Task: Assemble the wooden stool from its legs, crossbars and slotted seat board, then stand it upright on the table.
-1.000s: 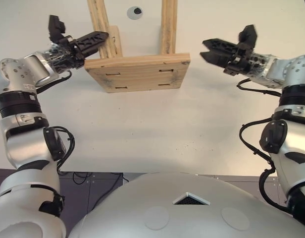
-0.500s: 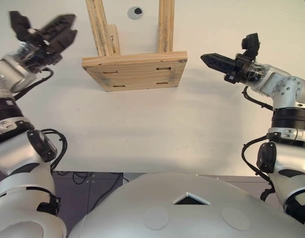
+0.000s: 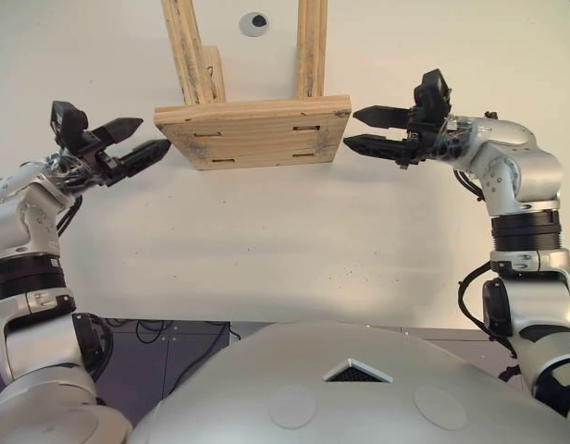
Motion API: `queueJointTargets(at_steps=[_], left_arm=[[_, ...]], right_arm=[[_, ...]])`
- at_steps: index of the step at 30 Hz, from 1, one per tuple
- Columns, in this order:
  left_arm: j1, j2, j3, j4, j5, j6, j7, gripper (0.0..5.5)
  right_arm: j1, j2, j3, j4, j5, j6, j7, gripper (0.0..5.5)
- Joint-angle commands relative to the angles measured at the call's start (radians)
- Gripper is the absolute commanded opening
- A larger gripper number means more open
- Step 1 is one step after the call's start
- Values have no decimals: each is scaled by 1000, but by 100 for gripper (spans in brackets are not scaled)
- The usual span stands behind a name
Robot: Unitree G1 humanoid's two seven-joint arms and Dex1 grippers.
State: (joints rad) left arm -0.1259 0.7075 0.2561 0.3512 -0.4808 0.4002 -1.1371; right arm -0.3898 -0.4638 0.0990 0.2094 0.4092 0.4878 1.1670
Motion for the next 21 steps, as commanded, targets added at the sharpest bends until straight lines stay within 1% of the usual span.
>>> queueJointTargets(at_steps=[1, 4, 5, 6, 7, 11, 16, 21], left_arm=[[23, -24, -14, -13, 4, -3, 11, 467], [40, -44, -36, -53, -24, 32, -12, 467], [44, -50, -42, -62, -28, 39, -15, 467], [48, -52, -47, -67, -27, 43, -17, 449], [50, -53, -52, -70, -23, 42, -16, 449], [25, -47, -57, -37, 11, -8, 3, 449], [-14, -31, -83, -17, 47, -72, -26, 449], [-83, -11, -106, 26, 61, -105, -85, 449]], right_arm=[[-54, 50, 48, 37, -46, -50, -17, 334], [-89, 86, 48, 119, -82, -82, -85, 334], [-91, 90, 50, 128, -88, -86, -90, 334], [-89, 91, 55, 126, -89, -86, -85, 334], [-83, 86, 63, 112, -83, -79, -68, 334], [-47, 60, 106, 64, -84, -55, 8, 269], [-34, 67, 115, 55, -89, -49, 14, 184], [-18, 39, 119, 41, -80, -47, 56, 176]])
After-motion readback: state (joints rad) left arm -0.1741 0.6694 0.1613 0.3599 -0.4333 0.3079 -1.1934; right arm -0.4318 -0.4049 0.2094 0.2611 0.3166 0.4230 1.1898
